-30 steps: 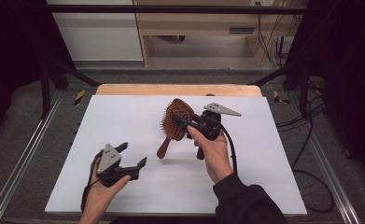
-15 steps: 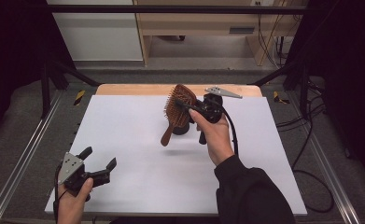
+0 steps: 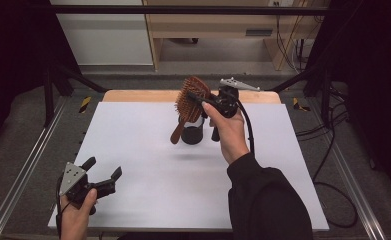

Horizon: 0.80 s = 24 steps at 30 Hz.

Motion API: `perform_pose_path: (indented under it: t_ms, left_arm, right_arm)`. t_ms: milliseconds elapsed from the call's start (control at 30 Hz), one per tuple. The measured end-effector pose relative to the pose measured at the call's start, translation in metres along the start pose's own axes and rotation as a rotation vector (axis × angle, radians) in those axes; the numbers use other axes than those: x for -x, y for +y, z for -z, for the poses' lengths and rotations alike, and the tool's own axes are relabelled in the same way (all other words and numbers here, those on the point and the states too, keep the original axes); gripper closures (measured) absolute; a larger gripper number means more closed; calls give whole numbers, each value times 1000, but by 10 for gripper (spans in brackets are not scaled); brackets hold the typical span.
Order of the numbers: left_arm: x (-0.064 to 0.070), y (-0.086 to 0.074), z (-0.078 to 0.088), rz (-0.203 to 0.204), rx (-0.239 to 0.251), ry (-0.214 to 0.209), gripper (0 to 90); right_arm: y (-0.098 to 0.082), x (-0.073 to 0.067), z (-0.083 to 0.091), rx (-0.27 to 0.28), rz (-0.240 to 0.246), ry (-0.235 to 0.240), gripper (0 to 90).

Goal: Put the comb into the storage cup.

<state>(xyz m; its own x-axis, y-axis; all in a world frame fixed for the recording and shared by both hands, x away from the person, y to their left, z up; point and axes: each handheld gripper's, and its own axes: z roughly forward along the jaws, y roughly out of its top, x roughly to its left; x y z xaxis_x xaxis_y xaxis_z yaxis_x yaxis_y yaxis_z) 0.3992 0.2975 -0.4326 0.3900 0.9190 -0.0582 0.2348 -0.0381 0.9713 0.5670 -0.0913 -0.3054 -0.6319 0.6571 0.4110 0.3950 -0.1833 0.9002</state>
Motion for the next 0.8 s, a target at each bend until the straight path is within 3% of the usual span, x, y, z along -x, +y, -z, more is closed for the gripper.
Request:
perform_pose_path:
  t_ms: [800]
  left_arm:
    - [-2, -2, -3, 1, -6, -12, 30]
  right_arm:
    - [34, 15, -23, 89, -51, -68, 514]
